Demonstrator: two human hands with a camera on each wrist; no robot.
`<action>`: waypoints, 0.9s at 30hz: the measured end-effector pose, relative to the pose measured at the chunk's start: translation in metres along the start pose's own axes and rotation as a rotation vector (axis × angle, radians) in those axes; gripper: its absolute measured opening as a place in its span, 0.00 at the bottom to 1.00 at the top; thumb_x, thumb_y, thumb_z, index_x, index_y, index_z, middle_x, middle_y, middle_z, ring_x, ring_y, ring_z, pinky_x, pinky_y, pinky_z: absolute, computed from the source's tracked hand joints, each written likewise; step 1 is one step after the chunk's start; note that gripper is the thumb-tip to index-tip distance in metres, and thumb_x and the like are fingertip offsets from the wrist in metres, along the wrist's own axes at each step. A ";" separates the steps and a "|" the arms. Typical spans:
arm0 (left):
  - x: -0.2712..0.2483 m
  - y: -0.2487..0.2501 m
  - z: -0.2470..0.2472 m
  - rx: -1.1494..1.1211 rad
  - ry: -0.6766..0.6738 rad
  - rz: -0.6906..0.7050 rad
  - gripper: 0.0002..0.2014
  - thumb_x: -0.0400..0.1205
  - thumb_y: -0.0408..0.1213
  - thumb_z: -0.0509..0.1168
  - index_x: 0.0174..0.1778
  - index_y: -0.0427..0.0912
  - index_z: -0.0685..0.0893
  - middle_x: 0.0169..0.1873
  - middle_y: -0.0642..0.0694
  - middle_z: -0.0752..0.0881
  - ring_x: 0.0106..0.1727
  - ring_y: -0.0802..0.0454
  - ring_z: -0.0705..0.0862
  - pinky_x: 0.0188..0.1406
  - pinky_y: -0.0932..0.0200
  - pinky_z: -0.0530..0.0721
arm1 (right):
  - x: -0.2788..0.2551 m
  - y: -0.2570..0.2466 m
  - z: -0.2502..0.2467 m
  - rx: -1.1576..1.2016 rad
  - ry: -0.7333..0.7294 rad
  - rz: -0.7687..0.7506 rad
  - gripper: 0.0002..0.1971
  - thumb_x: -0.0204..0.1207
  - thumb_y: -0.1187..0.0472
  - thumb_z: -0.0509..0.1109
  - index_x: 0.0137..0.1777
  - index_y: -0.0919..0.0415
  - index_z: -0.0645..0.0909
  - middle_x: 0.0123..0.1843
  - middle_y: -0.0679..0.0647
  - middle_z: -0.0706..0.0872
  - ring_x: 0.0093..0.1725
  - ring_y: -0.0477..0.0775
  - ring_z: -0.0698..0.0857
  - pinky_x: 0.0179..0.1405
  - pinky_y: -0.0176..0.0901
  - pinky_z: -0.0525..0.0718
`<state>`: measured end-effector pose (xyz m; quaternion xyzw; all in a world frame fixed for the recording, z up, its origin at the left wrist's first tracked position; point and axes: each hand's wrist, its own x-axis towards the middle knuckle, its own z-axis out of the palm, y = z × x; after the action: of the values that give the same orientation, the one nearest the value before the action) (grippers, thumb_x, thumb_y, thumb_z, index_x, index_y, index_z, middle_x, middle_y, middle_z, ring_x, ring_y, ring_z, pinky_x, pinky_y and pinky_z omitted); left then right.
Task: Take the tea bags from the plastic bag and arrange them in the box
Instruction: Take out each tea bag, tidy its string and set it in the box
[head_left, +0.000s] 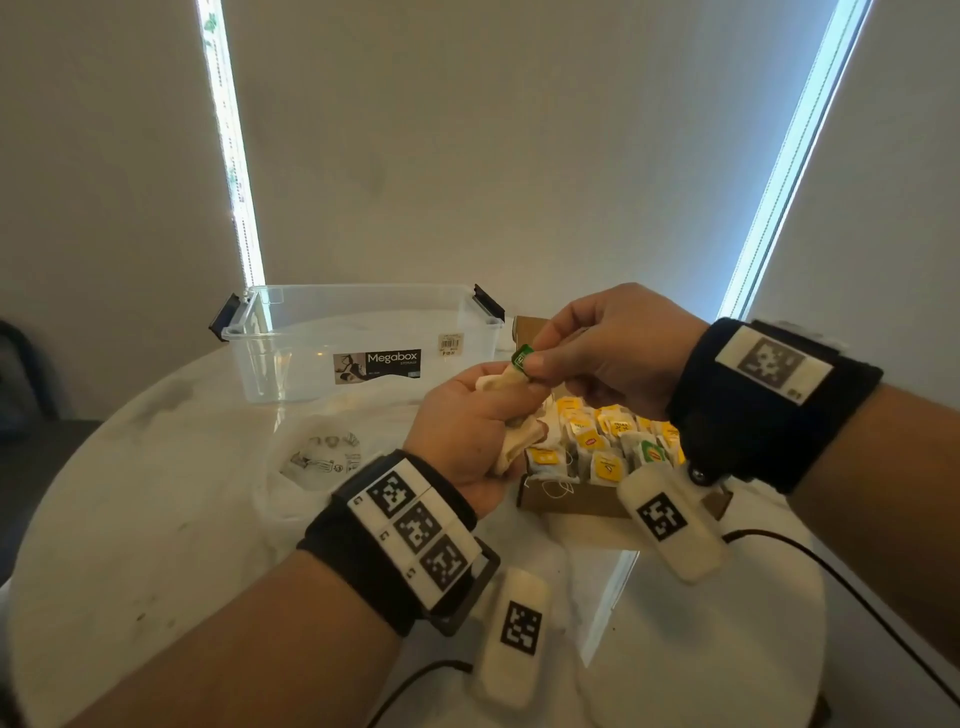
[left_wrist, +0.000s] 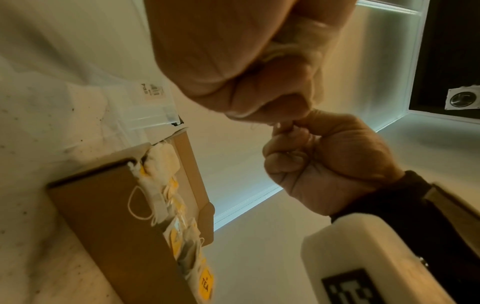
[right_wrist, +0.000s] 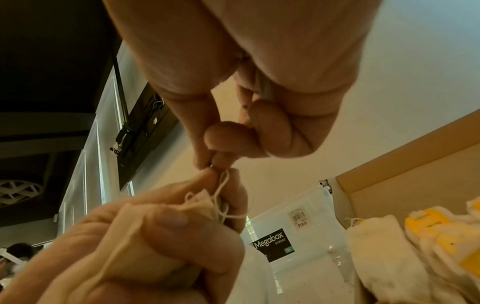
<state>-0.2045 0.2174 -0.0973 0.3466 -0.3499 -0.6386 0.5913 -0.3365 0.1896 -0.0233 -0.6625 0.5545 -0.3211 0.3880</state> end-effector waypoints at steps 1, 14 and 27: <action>0.000 0.000 0.001 -0.009 -0.008 0.009 0.10 0.82 0.25 0.67 0.57 0.39 0.83 0.30 0.44 0.83 0.21 0.54 0.81 0.11 0.67 0.73 | 0.001 0.000 0.000 -0.004 0.001 0.015 0.09 0.70 0.67 0.82 0.49 0.67 0.89 0.37 0.61 0.88 0.26 0.49 0.79 0.27 0.41 0.78; 0.003 0.001 0.015 -0.031 0.155 0.077 0.07 0.84 0.29 0.67 0.57 0.38 0.85 0.37 0.40 0.87 0.20 0.55 0.85 0.12 0.68 0.73 | 0.012 0.004 0.002 -0.064 0.145 -0.052 0.07 0.75 0.64 0.77 0.51 0.60 0.91 0.42 0.56 0.89 0.33 0.50 0.77 0.29 0.41 0.75; 0.011 -0.001 0.002 0.073 0.173 0.038 0.11 0.81 0.37 0.72 0.58 0.41 0.85 0.40 0.44 0.88 0.25 0.55 0.85 0.12 0.65 0.70 | 0.018 -0.001 -0.004 -0.326 0.040 -0.235 0.02 0.74 0.62 0.80 0.44 0.54 0.91 0.40 0.51 0.94 0.38 0.47 0.93 0.45 0.40 0.91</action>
<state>-0.2072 0.2061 -0.0977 0.4149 -0.3270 -0.5820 0.6182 -0.3363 0.1709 -0.0200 -0.7703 0.5256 -0.2830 0.2242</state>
